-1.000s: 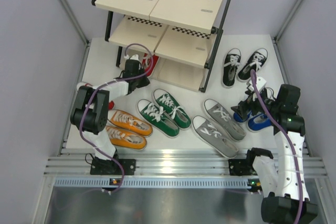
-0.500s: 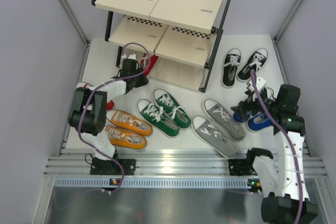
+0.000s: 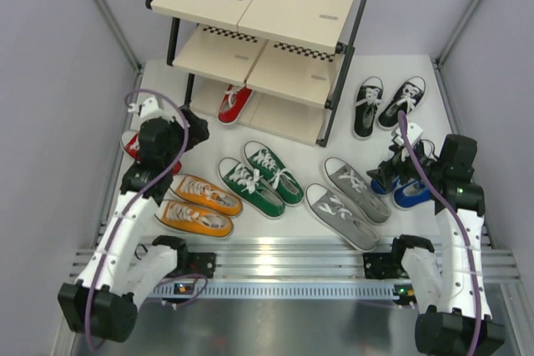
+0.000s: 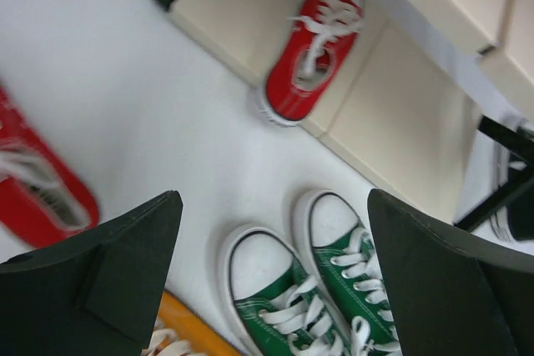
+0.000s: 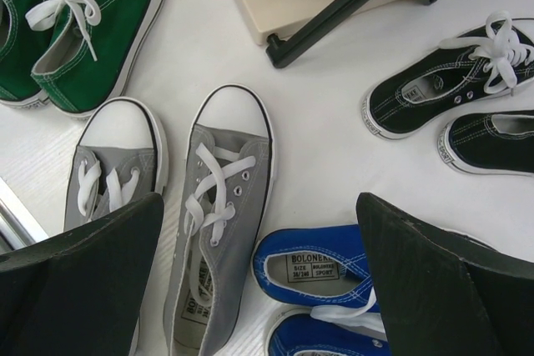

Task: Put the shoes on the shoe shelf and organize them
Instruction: Pick up the shoe at the center of the board.

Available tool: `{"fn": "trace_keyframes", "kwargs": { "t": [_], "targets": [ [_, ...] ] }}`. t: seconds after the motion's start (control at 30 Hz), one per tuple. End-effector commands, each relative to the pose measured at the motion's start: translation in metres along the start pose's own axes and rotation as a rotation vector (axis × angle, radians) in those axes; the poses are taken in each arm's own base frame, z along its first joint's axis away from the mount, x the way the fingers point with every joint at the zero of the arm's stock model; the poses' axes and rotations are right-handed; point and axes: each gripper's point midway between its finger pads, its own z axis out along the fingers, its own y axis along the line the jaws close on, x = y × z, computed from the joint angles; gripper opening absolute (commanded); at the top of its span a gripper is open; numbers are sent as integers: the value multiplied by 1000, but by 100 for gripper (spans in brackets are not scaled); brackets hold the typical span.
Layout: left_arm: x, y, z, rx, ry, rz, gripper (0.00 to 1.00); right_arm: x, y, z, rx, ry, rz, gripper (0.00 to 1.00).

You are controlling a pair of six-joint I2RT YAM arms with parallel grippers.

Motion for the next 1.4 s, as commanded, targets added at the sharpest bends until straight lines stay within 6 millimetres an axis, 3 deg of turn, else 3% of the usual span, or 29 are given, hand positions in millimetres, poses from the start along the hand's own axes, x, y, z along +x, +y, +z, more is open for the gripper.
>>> {"fn": "trace_keyframes", "kwargs": {
  "t": [0.0,0.1,0.17,0.3,0.4,0.6,0.7,0.9,1.03,1.07,1.17,1.2,1.37],
  "targets": [
    [26,74,-16,-290,35,-82,98,-8,4,-1,-25,-34,-41,99],
    [28,105,-13,-400,38,-160,97,-8,5,0,-30,-35,-42,99],
    [33,125,2,-474,79,-213,93,-8,5,-1,-32,-35,-41,99],
    [23,137,23,-511,69,-268,80,-9,5,-1,-32,-35,-43,99],
    [25,149,38,-569,90,-262,77,-9,6,-1,-32,-37,-47,99],
    [48,176,59,-683,171,-222,70,-10,6,-2,-31,-38,-48,99],
    [54,180,71,-684,206,-200,64,-9,6,-1,-32,-37,-47,99],
    [60,175,79,-634,235,-209,46,-9,6,-2,-30,-37,-46,99],
    [55,168,79,-585,230,-180,24,-10,6,-2,-30,-40,-47,99],
    [54,162,81,-541,237,-161,12,-11,6,-2,-31,-41,-47,99],
    [47,136,80,-378,255,-90,1,-11,7,-2,-32,-42,-47,99],
    [42,113,78,-250,245,-83,0,-11,6,-2,-30,-43,-49,99],
    [24,80,50,-67,157,0,0,-11,6,-2,-32,-45,-47,99]
  ]
}}
